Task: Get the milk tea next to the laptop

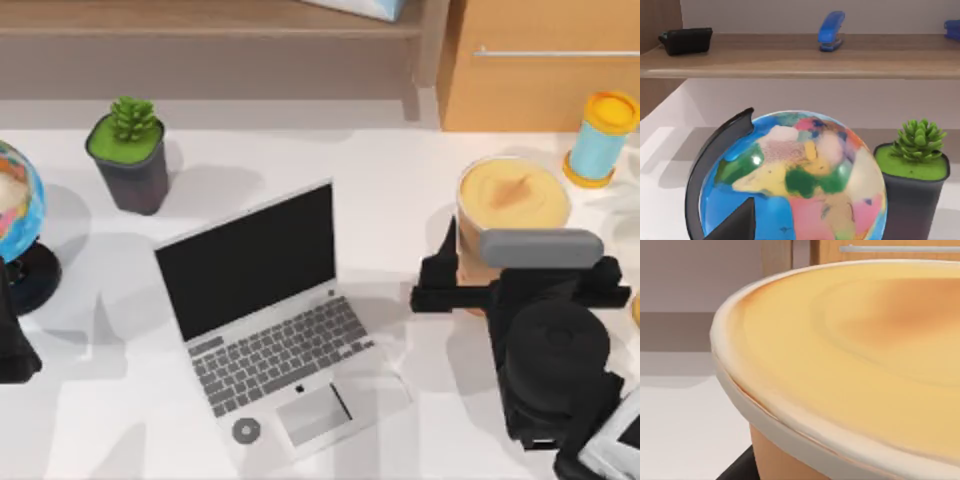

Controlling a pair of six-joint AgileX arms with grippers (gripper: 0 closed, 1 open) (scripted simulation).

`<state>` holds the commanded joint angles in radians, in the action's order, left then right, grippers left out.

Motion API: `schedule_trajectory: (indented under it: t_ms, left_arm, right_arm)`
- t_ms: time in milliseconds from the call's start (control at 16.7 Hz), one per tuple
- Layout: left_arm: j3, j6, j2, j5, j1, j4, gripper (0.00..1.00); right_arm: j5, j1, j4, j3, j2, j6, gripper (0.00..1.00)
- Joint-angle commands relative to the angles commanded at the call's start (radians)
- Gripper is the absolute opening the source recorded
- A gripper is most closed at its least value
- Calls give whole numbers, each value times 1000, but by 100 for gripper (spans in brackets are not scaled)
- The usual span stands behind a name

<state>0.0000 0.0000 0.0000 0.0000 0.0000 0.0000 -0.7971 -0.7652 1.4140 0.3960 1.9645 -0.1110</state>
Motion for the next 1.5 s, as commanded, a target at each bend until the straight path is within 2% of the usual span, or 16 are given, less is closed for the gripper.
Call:
schedule_trajectory:
  t_ms: [480, 1500]
  left_arm:
    - [0, 0, 0, 0, 0, 0, 100]
    - [0, 0, 0, 0, 0, 0, 100]
  right_arm:
    - [-86, -87, -38, 56, -122, -38, 0]
    - [-401, -419, -442, 11, -291, -175, 0]
